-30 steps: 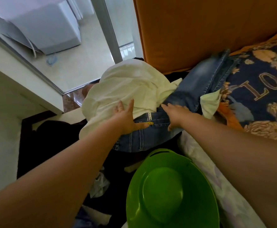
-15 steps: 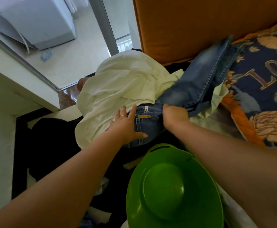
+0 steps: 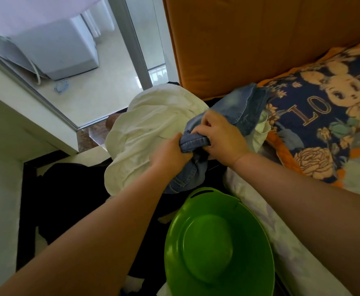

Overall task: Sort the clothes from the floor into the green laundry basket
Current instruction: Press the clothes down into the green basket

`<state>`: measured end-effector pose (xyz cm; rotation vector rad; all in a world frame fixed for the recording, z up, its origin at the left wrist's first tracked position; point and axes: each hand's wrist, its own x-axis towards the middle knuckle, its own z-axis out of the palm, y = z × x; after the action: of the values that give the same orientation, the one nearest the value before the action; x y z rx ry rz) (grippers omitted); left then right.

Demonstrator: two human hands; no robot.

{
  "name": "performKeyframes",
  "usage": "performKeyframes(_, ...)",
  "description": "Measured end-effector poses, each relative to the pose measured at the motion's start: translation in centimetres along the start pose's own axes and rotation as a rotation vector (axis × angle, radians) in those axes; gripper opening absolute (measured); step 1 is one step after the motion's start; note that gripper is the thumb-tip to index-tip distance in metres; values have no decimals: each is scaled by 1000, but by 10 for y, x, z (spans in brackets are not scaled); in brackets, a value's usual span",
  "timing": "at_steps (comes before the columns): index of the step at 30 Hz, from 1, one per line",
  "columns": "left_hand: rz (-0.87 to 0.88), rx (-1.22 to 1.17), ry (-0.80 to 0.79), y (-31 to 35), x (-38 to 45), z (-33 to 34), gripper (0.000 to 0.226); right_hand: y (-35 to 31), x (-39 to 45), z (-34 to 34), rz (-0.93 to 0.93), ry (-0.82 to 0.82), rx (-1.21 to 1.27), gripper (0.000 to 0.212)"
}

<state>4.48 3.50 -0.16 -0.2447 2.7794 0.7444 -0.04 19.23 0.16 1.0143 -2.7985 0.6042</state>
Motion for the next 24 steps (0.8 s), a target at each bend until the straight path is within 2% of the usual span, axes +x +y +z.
performKeyframes(2, 20, -88, 64, 4, -15, -3, 43, -2, -1, -9, 48, 77, 30, 31)
performKeyframes(6, 72, -322, 195, 2, -39, -16, 43, -6, 3, -16, 214, -115, 228, 89)
performKeyframes(10, 97, -424, 234, -8, -55, -39, 44, -16, 8, -8, 297, -170, 321, 117)
performKeyframes(13, 125, -528, 272, -19, -64, -55, 49, -13, 4, -8, 324, -288, 310, 128)
performKeyframes(15, 112, -549, 278, -27, -65, -64, 45, -10, -1, -6, 347, -248, 200, 123)
performKeyframes(16, 91, -556, 249, -30, -67, -69, 44, -10, -2, -1, 392, -231, 163, 114)
performKeyframes(18, 110, -608, 201, -33, -70, -75, 46, -19, 0, 4, 528, -233, 209, 73)
performKeyframes(20, 130, -680, 240, -34, -75, -80, 51, -37, 1, 5, 622, -231, 371, 16)
performKeyframes(21, 125, -741, 269, -35, -78, -81, 48, -50, 0, 3, 620, -260, 420, 16)
performKeyframes(23, 43, -901, 328, -38, -83, -78, 41, -71, -4, 2, 675, -183, 550, 18)
performKeyframes(24, 22, -1003, 344, -39, -86, -73, 42, -78, -4, 6, 778, -161, 777, 12)
